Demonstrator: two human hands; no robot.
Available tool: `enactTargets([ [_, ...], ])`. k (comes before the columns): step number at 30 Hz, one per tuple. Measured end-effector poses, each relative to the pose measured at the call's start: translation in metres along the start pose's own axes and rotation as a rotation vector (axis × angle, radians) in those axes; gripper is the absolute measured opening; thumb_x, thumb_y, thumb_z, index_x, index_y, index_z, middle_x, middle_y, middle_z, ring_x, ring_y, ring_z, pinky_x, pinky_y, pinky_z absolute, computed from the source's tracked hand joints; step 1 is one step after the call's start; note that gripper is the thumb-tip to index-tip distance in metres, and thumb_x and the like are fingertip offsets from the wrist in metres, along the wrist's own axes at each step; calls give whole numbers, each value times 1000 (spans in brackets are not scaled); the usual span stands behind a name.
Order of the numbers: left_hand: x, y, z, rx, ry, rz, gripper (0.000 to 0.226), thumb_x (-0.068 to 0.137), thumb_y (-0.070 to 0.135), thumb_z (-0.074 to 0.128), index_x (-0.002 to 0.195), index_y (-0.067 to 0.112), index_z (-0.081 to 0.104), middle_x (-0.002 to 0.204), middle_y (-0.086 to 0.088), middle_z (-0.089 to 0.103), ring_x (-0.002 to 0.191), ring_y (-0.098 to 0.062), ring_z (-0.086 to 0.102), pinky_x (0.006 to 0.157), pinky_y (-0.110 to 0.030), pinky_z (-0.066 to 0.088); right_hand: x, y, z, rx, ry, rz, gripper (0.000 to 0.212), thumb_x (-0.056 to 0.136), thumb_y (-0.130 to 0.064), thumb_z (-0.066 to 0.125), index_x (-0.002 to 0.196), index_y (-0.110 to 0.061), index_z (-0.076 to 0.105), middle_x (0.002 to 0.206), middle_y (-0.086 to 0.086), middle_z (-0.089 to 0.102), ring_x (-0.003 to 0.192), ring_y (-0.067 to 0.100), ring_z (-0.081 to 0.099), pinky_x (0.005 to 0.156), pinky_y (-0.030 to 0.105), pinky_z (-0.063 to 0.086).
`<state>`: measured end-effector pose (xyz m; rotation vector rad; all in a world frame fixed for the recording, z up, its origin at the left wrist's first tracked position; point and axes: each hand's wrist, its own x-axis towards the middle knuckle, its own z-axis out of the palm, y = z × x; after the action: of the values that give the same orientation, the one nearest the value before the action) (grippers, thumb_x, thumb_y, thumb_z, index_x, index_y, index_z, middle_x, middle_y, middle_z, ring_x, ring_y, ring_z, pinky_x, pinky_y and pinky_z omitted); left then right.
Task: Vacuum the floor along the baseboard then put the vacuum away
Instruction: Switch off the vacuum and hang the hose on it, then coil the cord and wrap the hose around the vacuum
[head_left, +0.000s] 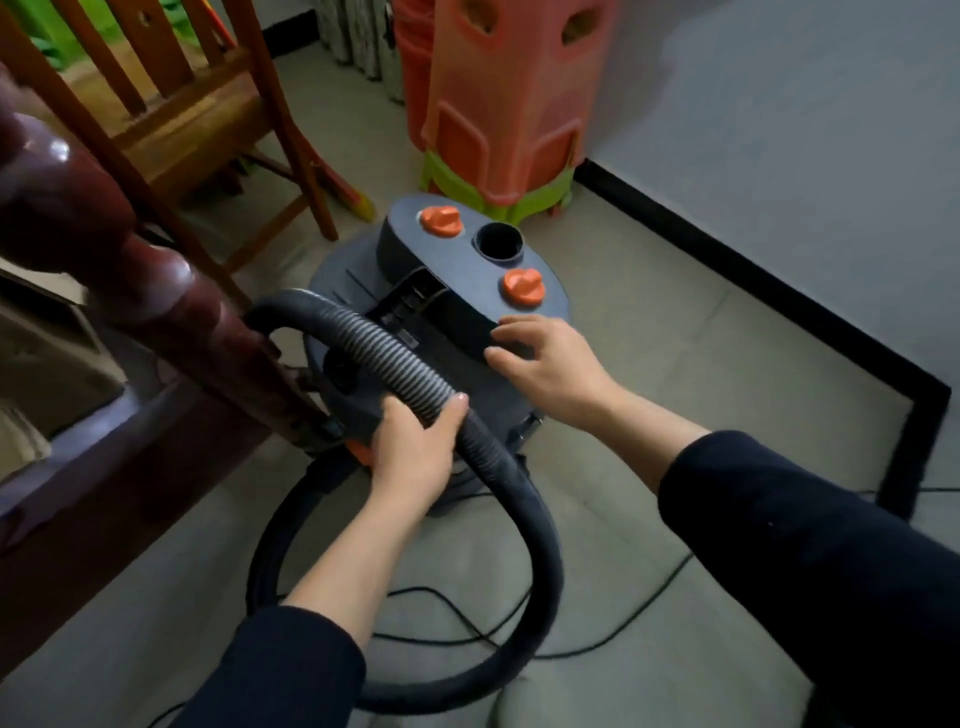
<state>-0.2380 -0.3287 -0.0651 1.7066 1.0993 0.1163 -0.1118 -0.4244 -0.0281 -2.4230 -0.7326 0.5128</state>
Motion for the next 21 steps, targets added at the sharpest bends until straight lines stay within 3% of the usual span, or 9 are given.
enactTargets([
  [2, -9, 2, 9, -56, 41, -27, 43, 89, 39, 64, 111, 5, 48, 111, -8, 57, 113, -29, 56, 89, -29, 41, -22, 20, 6, 15, 9, -10, 37, 92, -36, 58, 126, -23, 63, 147, -4, 46, 136, 18, 36, 112, 45, 30],
  [4, -15, 4, 18, -36, 122, -39, 55, 92, 39, 61, 125, -2, 44, 125, -15, 52, 123, -31, 47, 96, -30, 36, -37, 34, 10, 2, 10, -20, 38, 93, -34, 57, 130, -25, 60, 150, -4, 41, 139, 17, 33, 113, 45, 28],
  [6, -20, 6, 27, 75, 256, -8, 81, 91, 39, 61, 143, -9, 23, 146, -24, 31, 136, -38, 29, 112, -37, 24, -48, 51, 10, -28, -13, -30, 39, 94, -33, 55, 133, -25, 57, 150, -4, 41, 139, 18, 33, 112, 45, 29],
  [8, -32, 11, 41, 191, 374, 55, 96, 90, 36, 62, 148, -11, 2, 154, -26, 10, 141, -41, 14, 118, -42, 14, -58, 75, 4, -13, -11, -11, 40, 95, -31, 55, 133, -23, 57, 148, -2, 44, 137, 18, 36, 111, 43, 31],
  [11, -54, 21, 81, 337, 456, 215, 92, 89, 28, 61, 149, -10, 2, 157, -25, -1, 146, -38, 4, 119, -40, 4, -75, 130, -15, 11, 10, 47, 40, 95, -30, 55, 133, -19, 57, 144, 0, 49, 135, 19, 40, 110, 40, 33],
  [14, -80, 29, 156, 461, 318, 361, 83, 92, 26, 55, 152, -3, 6, 159, -19, -1, 148, -30, -2, 120, -39, 2, -98, 202, -39, 10, -32, 81, 40, 95, -30, 55, 133, -17, 56, 143, 0, 50, 134, 19, 41, 110, 39, 33],
  [21, -147, 51, 408, 580, -191, 339, 67, 98, 26, 47, 153, 10, 13, 161, -10, 3, 148, -24, -2, 117, -34, 7, -163, 407, -126, -125, -127, 262, 45, 96, -35, 52, 137, -18, 51, 144, -1, 48, 135, 17, 38, 108, 33, 33],
])
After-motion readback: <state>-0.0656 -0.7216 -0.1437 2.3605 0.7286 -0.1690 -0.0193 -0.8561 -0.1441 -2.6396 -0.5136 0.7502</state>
